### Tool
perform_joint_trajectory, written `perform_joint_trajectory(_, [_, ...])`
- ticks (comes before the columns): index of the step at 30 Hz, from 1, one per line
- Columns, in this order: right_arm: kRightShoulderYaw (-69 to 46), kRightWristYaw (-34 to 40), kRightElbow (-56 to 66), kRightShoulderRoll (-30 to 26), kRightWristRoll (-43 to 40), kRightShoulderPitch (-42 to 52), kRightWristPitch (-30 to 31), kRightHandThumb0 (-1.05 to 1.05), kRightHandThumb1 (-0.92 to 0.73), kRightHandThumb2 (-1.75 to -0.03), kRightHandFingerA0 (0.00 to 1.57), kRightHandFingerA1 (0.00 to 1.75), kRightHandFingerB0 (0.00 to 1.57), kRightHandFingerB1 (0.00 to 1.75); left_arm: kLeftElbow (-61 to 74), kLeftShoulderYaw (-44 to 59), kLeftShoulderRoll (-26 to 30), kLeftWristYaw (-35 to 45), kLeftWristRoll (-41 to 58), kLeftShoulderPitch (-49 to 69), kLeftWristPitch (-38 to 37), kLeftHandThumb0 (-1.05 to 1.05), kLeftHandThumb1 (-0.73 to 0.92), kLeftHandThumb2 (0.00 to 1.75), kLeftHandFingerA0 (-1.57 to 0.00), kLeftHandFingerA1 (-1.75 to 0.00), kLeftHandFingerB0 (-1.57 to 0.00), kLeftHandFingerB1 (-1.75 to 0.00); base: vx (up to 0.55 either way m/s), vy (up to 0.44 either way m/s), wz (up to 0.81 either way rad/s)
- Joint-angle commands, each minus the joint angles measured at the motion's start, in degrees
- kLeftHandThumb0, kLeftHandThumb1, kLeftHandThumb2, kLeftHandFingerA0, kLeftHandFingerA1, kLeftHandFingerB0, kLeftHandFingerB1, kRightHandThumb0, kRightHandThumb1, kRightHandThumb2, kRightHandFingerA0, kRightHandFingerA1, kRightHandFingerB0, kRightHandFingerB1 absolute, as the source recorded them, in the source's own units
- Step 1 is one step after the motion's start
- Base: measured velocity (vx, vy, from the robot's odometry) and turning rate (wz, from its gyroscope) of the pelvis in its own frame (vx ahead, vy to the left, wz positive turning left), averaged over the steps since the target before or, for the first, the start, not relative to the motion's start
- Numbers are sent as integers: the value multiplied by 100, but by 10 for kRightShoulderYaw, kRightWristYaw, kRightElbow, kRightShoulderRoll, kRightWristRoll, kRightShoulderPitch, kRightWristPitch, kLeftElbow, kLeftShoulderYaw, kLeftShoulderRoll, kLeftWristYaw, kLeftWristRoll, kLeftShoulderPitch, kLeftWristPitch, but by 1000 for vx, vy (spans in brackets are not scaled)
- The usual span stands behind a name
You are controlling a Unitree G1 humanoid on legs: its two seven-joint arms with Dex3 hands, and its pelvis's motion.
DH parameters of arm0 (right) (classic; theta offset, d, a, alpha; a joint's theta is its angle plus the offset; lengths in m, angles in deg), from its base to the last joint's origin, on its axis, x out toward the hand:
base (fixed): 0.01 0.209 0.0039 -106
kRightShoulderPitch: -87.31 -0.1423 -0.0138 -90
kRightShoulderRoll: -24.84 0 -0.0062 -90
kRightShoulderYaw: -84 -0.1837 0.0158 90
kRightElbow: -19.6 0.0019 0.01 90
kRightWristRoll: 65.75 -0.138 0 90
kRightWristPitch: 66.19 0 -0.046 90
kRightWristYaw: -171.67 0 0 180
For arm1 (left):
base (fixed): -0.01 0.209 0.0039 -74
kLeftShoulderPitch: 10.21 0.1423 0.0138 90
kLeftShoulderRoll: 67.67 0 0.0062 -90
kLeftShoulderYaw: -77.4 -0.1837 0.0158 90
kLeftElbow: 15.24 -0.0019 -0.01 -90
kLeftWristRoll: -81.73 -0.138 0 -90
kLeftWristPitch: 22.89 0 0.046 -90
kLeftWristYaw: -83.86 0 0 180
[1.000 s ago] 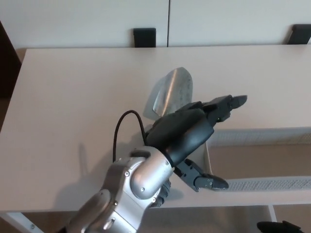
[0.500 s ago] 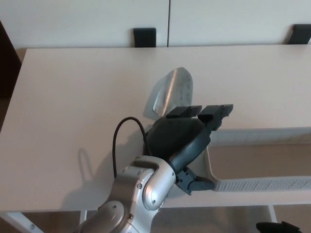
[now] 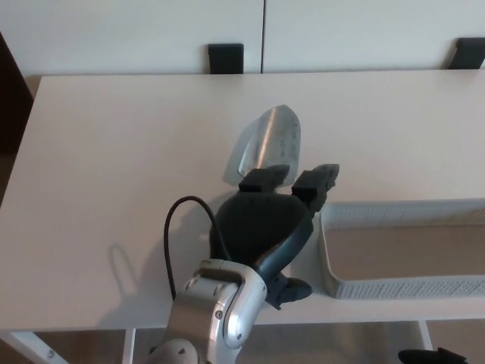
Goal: The robot walks towards a desk on which a shovel is kept on the left hand side and a container is kept on the right hand side. The robot picks up the shovel using its left hand and places it in the container.
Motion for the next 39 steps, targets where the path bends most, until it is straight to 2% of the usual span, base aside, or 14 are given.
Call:
perform_joint_trajectory(1, [-1, 4, -9, -23, 18, 10, -10, -22, -62, -56, 69, 65, 43, 51, 30, 11, 33, -40, -217, 62, 90, -35, 25, 71, 0, -32, 0, -27, 0, 0, 0])
perform_joint_trajectory(13, [4, 3, -16, -28, 25, 3, -10, -23, -62, -58, 65, 63, 41, 49, -2, 25, 33, -20, -239, 78, 88, -49, 33, 51, 0, -28, -10, -25, 0, 0, 0])
perform_joint_trajectory(16, [4, 3, -17, -28, 26, 1, -10, -24, -62, -57, 67, 64, 42, 50, -16, 34, 32, -31, -232, 82, 81, -47, 27, 61, -1, -22, -10, -29, 0, 0, 0])
perform_joint_trajectory(20, [3, 3, -15, -28, 24, 5, -13, -23, -62, -58, 67, 63, 41, 49, -25, 49, 26, -38, -222, 88, 69, -44, 35, 51, 0, -28, -9, -25, 0, 0, 0])
perform_joint_trajectory(21, [3, 2, -14, -28, 24, 3, -11, -22, -61, -58, 67, 63, 42, 49, -26, 52, 26, -35, -226, 87, 66, -44, 32, 69, 0, -27, -4, -28, 0, 0, 0])
perform_joint_trajectory(26, [4, 0, -12, -28, 24, -2, -5, -23, -61, -58, 66, 64, 41, 49, -37, 71, 20, -30, -240, 82, 49, -50, 32, 69, -1, -31, -6, -29, 0, 0, 0])
perform_joint_trajectory(28, [4, 2, -8, -27, 26, -1, -1, -24, -61, -58, 67, 66, 41, 50, -43, 78, 19, -30, -240, 77, 43, -52, 45, 69, -2, -29, -7, -26, 0, 0, 0])
perform_joint_trajectory(29, [4, 2, -12, -26, 26, -4, -2, -24, -61, -58, 68, 66, 41, 50, -47, 83, 16, -31, -237, 75, 41, -48, 48, 55, 0, -33, -7, -26, 0, 0, 0])
perform_joint_trajectory(32, [4, 2, -14, -25, 25, -1, -8, -24, -61, -57, 69, 65, 42, 50, -50, 99, 9, -28, -223, 70, 34, -48, 30, 61, -2, -29, -8, -25, 0, 0, 0])
perform_joint_trajectory(34, [4, 2, -9, -25, 25, 3, -5, -22, -61, -57, 67, 63, 42, 49, -52, 105, 9, -20, -221, 65, 28, -44, 35, 52, -3, -32, -8, -25, 0, 0, 0])
perform_joint_trajectory(36, [5, 1, -1, -27, 28, 8, -2, -22, -62, -58, 67, 63, 41, 49, -60, 116, 8, -13, -205, 52, 20, -47, 33, 68, -2, -31, -8, -28, 0, 0, 0])
perform_joint_trajectory(37, [4, 0, -2, -27, 26, 8, -3, -22, -62, -58, 67, 62, 41, 49, -63, 121, 8, -10, -196, 47, 14, -44, 35, 52, -3, -32, -9, -25, 0, 0, 0])
perform_joint_trajectory(38, [4, -1, -1, -27, 25, 8, -2, -22, -62, -58, 68, 62, 42, 49, -66, 128, 4, -7, -181, 40, 9, -38, 26, 72, 0, -37, -1, -32, 0, 0, 0])
perform_joint_trajectory(39, [4, -1, 1, -27, 25, 9, -2, -22, -62, -58, 68, 62, 42, 49, -69, 134, 0, 0, -171, 35, 7, -38, 26, 72, 0, -37, -1, -32, 0, 0, 0])
